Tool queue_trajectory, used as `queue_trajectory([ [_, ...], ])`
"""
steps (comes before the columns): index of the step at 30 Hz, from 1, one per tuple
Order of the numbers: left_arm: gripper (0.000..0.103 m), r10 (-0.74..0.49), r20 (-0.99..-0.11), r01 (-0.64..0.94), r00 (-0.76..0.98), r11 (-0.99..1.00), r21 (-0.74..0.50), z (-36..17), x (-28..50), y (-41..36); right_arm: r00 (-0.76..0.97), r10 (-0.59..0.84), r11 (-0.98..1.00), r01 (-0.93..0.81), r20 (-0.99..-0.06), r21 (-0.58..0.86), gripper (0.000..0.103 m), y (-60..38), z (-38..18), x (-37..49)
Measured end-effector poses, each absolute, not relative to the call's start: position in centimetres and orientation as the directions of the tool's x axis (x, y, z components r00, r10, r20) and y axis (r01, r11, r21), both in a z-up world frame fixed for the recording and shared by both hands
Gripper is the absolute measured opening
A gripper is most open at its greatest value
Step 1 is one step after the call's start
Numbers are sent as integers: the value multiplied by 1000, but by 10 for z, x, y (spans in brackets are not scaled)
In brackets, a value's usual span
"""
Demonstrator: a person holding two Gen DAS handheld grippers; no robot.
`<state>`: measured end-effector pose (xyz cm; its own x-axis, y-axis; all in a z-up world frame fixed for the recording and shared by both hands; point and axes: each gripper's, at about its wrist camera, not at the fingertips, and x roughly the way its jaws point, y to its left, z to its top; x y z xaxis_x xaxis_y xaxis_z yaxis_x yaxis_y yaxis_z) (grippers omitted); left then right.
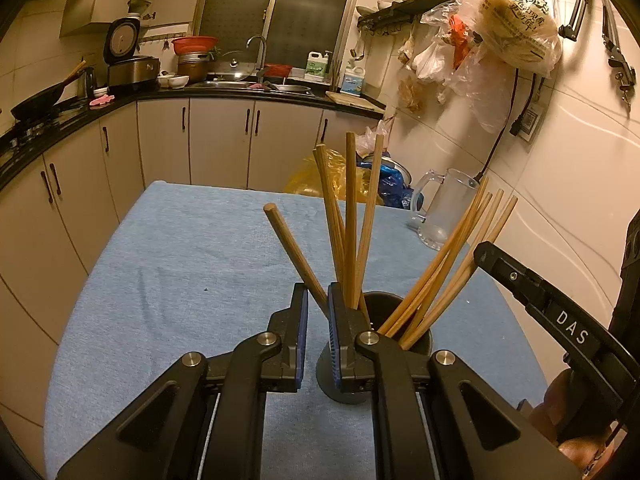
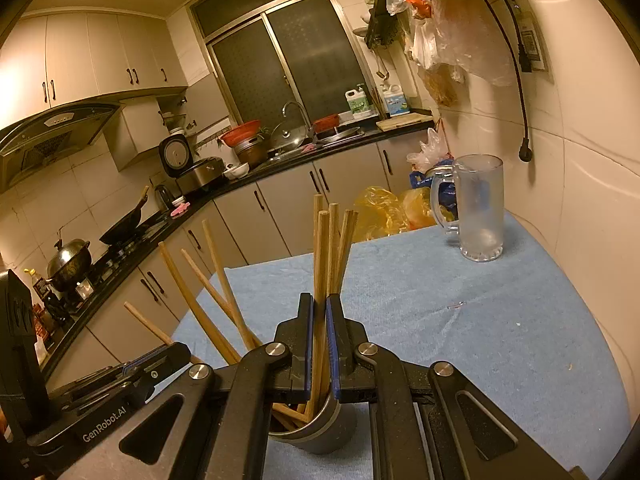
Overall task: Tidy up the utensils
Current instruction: 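Lower the left gripper's chopstick into the grey cup while the right gripper lowers its own, then open the left gripper over the cup while the right gripper opens too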
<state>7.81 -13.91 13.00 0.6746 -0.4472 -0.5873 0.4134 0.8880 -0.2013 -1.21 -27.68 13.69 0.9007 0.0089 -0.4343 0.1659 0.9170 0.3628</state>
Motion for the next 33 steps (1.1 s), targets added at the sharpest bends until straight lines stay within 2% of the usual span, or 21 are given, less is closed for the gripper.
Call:
queue_trajectory([
  [23, 12, -443, -596, 419, 670, 888, -189, 128, 79, -141, 898, 11, 916, 167, -440, 365, 8, -275, 137, -7],
  [33, 20, -430, -600, 410, 674, 894, -180, 125, 79, -140, 895, 6, 918, 172, -446, 357, 8, -274, 129, -8],
])
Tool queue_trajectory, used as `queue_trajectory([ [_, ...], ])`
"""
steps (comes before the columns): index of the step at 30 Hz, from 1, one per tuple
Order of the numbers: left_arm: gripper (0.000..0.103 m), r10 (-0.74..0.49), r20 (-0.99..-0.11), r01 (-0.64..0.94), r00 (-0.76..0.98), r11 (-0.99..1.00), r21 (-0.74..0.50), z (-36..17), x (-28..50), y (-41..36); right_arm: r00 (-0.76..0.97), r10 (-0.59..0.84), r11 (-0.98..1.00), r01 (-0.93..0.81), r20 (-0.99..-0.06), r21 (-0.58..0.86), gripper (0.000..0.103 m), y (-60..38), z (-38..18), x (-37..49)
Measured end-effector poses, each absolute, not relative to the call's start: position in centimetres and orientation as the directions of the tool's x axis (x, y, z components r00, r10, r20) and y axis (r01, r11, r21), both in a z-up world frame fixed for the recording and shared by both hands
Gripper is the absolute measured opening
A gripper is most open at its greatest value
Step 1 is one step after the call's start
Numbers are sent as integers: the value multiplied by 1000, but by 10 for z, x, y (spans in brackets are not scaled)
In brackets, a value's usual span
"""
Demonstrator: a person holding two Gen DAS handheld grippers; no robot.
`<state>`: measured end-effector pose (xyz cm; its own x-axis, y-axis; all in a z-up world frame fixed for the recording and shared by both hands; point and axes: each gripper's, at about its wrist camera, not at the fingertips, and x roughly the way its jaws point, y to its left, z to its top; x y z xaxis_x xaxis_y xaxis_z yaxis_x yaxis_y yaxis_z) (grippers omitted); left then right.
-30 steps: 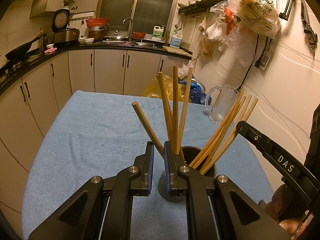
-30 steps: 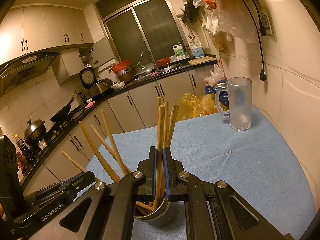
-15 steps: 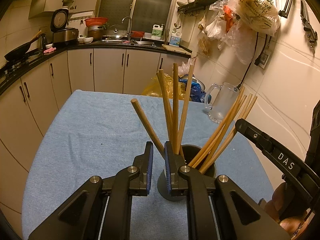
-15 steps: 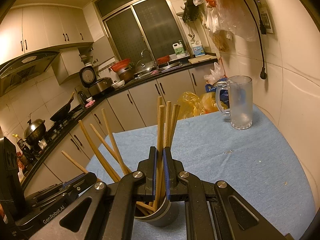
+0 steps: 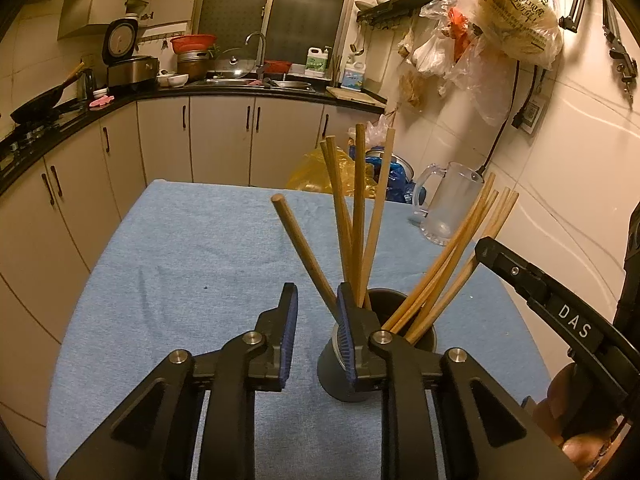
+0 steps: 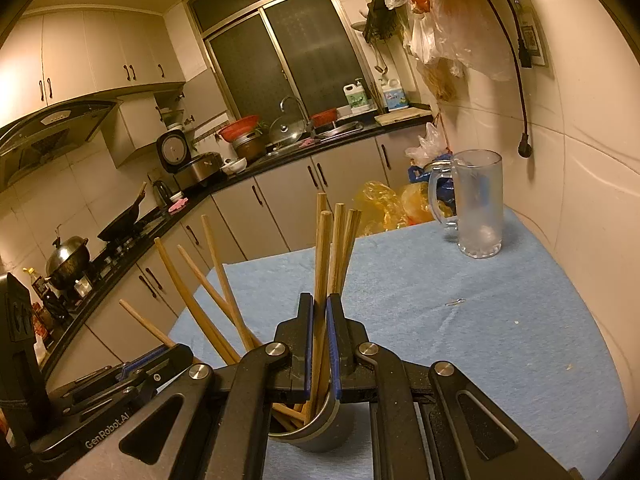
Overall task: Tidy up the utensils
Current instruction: 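Open the left gripper over the cup while the right gripper opens too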
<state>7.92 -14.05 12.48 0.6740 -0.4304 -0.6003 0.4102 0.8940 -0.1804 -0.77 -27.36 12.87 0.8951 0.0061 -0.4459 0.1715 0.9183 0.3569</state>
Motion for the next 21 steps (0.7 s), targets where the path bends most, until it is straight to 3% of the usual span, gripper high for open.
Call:
queue_trajectory([
  [9, 25, -423, -602, 403, 678, 898, -177, 125, 79, -139, 894, 5, 918, 173, -447, 356, 8, -273, 129, -8],
  [21, 32, -410, -607, 388, 681, 905, -176, 125, 81, -138, 893, -2, 918, 181, -451, 354, 24, -280, 126, -15],
])
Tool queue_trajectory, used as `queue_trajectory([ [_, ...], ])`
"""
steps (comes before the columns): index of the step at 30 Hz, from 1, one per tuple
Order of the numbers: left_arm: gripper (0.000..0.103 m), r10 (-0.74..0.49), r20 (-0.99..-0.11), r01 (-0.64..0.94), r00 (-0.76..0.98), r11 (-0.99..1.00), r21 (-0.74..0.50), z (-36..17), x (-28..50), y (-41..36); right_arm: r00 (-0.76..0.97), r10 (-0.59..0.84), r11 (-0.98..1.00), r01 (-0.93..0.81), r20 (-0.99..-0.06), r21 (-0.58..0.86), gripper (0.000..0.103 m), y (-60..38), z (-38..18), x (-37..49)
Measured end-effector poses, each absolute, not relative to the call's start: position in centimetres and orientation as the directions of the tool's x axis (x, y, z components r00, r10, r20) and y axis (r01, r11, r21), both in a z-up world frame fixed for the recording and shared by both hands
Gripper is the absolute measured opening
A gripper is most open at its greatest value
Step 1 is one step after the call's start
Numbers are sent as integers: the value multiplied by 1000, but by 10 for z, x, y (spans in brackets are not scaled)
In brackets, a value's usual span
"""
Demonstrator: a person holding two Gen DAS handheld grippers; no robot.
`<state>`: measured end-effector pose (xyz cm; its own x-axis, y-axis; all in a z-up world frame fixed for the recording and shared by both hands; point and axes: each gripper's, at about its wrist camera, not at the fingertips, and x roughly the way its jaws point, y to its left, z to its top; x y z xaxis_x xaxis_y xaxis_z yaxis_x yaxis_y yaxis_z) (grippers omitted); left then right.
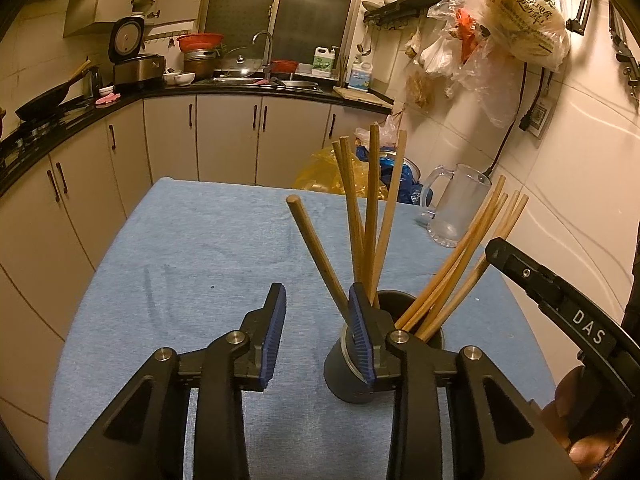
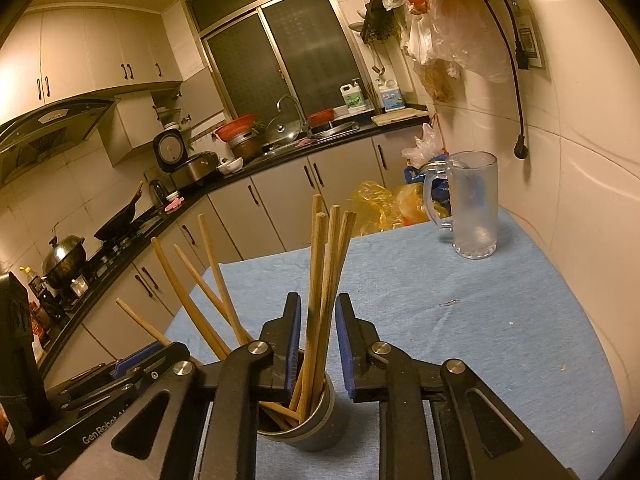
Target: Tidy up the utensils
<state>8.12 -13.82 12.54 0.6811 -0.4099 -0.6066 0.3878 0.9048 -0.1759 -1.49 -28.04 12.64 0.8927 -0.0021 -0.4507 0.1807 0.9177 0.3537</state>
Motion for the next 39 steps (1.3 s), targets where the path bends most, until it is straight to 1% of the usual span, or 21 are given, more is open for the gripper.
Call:
queue_trajectory([
  [2, 34, -408, -607, 387, 682, 905, -175, 126, 82, -138, 894, -4, 919, 181, -449, 351, 28, -281, 128, -17],
  [6, 37, -405, -607, 384, 684, 907, -173, 126, 82, -138, 892, -10, 918, 187, -453, 349, 32, -282, 131, -17],
  [13, 42, -395, -606, 375, 690, 912, -168, 126, 82, -137, 885, -23, 917, 204, -465, 343, 46, -284, 134, -17],
  [15, 44, -392, -605, 371, 693, 914, -167, 126, 83, -136, 884, -26, 916, 208, -467, 342, 48, -285, 135, -16],
  [20, 51, -381, -605, 358, 699, 919, -165, 126, 84, -134, 881, -37, 915, 220, -471, 338, 55, -287, 135, -18],
  [22, 57, -378, -605, 354, 701, 921, -164, 126, 84, -134, 880, -40, 915, 222, -474, 336, 58, -287, 137, -16],
  [27, 64, -364, -608, 342, 706, 926, -157, 126, 85, -134, 878, -46, 916, 228, -476, 331, 62, -287, 138, -15],
  [31, 71, -346, -606, 327, 717, 934, -146, 126, 85, -134, 878, -53, 916, 233, -476, 328, 68, -287, 139, -14],
  [39, 76, -312, -618, 295, 722, 946, -134, 125, 89, -131, 879, -67, 914, 244, -472, 325, 76, -292, 140, -14],
])
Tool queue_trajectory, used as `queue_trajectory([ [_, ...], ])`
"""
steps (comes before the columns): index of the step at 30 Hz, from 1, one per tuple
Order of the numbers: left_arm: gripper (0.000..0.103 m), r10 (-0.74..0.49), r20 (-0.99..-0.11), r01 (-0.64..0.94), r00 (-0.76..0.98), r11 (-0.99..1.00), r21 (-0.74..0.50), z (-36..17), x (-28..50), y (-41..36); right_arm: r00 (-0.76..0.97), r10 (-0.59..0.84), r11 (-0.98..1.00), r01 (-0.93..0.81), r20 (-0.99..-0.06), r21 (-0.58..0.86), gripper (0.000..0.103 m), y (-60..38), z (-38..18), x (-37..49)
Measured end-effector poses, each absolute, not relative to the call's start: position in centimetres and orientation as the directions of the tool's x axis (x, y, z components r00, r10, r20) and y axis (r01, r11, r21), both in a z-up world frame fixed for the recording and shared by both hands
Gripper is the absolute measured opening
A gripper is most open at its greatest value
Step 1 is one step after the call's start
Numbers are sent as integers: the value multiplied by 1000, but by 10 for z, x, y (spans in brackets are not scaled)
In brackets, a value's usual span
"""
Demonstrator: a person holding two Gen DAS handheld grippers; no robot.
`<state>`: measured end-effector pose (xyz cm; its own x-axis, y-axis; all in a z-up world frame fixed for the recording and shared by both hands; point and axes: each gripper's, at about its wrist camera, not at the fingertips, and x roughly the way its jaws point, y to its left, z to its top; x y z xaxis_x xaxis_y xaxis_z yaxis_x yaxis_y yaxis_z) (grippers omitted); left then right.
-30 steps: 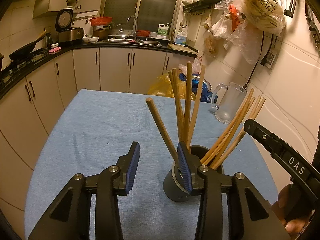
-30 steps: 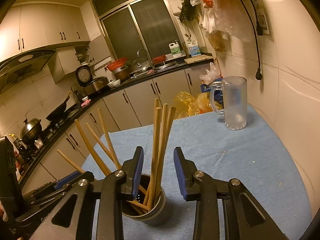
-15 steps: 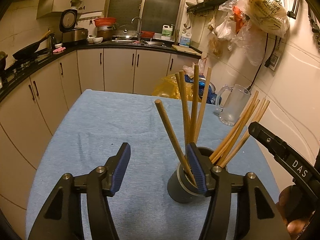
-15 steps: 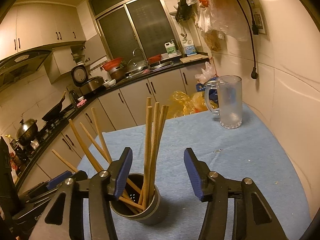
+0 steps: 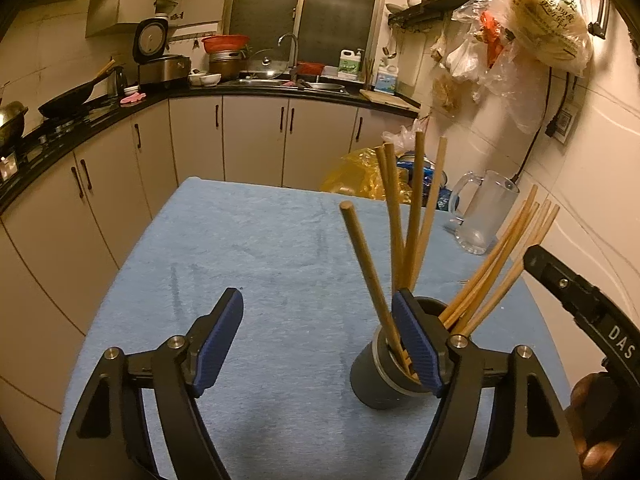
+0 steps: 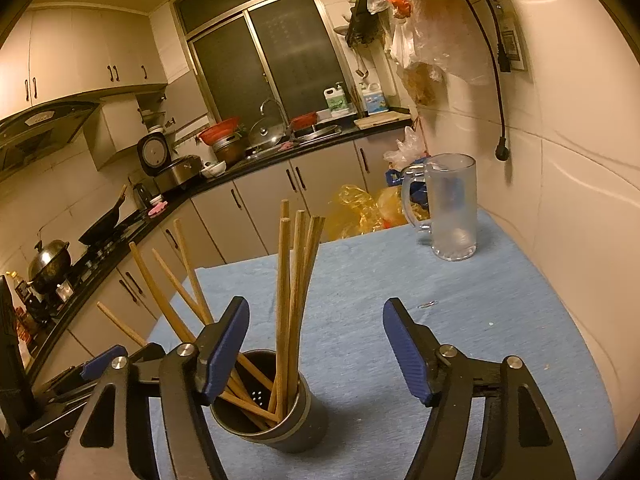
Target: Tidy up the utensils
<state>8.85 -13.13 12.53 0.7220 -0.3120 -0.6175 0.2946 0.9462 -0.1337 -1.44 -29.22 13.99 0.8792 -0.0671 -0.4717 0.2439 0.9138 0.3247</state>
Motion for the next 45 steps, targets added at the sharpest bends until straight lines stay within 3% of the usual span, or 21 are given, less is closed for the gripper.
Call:
queue_trajectory([
  [11, 89, -260, -609, 246, 749, 963, -108, 128, 86, -125, 876, -109, 907, 281, -469, 313, 93, -295, 144, -18],
  [20, 95, -192, -589, 198, 785, 979, -55, 136, 81, -124, 849, -179, 890, 355, -498, 286, 100, -301, 144, -21],
  [30, 96, -113, -597, 149, 794, 989, 11, 138, 74, -124, 822, -248, 873, 419, -513, 249, 103, -306, 144, -25],
  [38, 96, -125, -630, 159, 767, 987, -2, 140, 76, -122, 804, -281, 878, 436, -524, 198, 103, -301, 149, -27],
  [45, 96, -59, -597, 124, 800, 990, 68, 142, 65, -122, 779, -296, 880, 448, -553, 160, 103, -297, 149, -25],
])
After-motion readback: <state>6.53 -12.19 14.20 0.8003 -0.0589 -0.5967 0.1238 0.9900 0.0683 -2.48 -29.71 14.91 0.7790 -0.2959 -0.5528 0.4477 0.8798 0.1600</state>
